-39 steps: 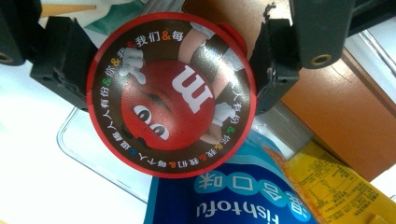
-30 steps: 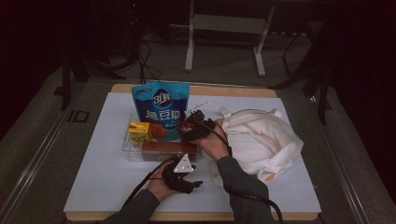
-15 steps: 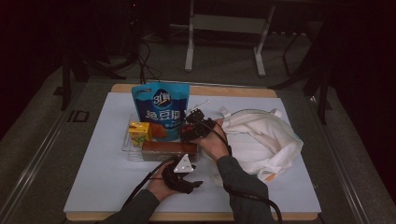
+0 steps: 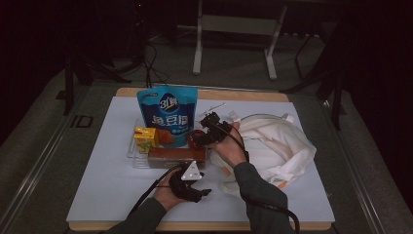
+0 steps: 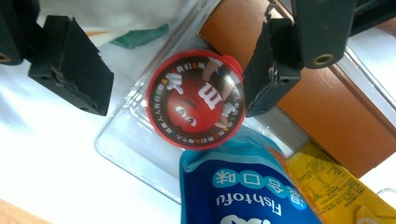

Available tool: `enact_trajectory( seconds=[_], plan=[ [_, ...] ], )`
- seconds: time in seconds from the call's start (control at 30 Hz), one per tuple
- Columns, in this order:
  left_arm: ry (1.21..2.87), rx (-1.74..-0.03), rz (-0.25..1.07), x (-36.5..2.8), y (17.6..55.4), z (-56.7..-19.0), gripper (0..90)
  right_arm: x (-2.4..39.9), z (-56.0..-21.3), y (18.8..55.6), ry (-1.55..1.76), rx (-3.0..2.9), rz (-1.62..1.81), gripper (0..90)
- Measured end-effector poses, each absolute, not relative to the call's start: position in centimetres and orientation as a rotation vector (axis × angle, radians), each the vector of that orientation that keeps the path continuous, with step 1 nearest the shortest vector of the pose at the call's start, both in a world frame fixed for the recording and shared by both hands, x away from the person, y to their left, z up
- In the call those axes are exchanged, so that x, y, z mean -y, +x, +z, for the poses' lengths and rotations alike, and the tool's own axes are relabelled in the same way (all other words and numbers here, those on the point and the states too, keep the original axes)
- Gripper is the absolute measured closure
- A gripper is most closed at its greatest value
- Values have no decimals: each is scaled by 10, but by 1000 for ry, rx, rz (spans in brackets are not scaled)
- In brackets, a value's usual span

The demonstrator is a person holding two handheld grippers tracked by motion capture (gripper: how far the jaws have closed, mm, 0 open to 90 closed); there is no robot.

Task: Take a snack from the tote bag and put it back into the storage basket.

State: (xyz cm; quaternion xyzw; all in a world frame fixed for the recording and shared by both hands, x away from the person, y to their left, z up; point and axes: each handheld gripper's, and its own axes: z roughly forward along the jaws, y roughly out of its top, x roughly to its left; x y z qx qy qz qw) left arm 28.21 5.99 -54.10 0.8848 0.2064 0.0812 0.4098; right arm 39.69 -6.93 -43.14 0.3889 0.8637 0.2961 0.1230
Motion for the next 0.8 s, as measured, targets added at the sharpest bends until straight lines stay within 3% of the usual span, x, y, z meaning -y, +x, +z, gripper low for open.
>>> enact_trajectory(
  seconds=[0.8],
  plan=[
    [2227, -523, 206, -60, 282, -541, 359, 91, -411, 383, 1041, -2534, 859, 280]
  ],
)
